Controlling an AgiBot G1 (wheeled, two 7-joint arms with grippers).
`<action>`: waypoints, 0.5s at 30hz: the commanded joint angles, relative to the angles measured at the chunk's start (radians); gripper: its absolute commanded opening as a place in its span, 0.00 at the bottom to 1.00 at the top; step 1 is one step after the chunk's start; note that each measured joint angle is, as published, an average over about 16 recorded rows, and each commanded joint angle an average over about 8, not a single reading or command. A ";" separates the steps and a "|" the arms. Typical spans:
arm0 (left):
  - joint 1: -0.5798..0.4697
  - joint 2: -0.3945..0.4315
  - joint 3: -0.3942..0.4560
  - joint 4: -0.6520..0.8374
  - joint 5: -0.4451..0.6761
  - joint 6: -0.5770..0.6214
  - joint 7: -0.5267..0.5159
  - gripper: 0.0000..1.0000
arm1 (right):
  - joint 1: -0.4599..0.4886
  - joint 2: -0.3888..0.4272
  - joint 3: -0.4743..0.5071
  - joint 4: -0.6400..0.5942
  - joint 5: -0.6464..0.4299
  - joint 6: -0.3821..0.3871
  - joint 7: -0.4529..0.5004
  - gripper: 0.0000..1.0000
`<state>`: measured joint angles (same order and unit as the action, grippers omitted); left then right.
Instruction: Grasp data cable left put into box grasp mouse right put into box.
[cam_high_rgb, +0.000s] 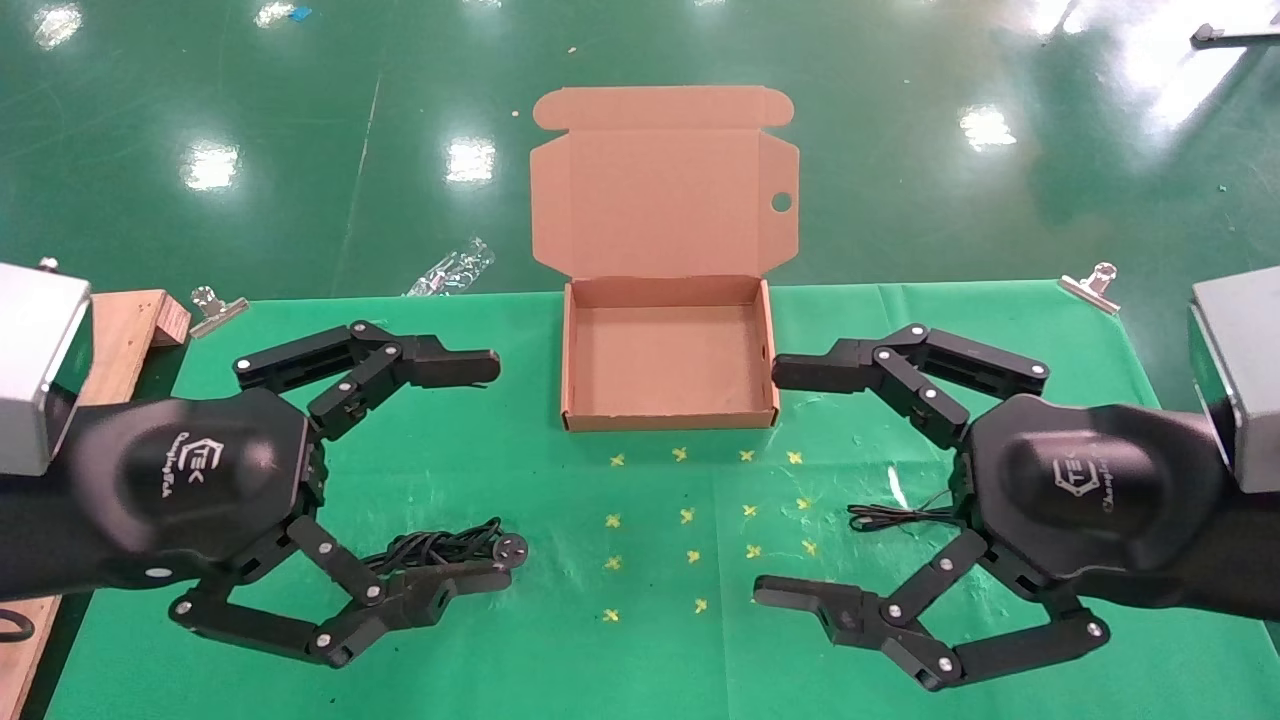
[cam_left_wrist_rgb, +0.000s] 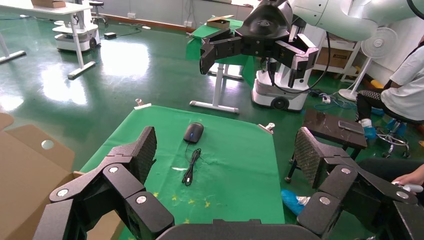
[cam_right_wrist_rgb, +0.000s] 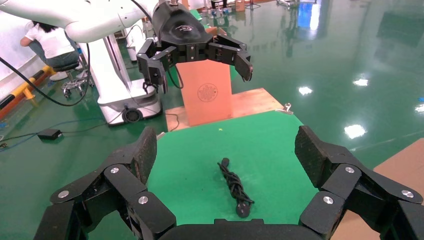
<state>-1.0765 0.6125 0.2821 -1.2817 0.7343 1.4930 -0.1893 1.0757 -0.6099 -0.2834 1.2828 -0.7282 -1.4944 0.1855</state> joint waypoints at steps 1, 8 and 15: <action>0.000 0.000 0.000 0.000 0.000 0.000 0.000 1.00 | 0.000 0.000 0.000 0.000 0.000 0.000 0.000 1.00; 0.000 0.000 0.000 0.000 0.000 0.000 0.000 1.00 | 0.000 0.000 0.000 0.000 0.000 0.000 0.000 1.00; 0.000 0.000 0.000 0.000 0.000 0.000 0.000 1.00 | 0.000 0.000 0.000 0.000 0.000 0.000 0.000 1.00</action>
<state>-1.0765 0.6125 0.2821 -1.2817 0.7343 1.4930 -0.1893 1.0757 -0.6099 -0.2834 1.2828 -0.7282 -1.4944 0.1855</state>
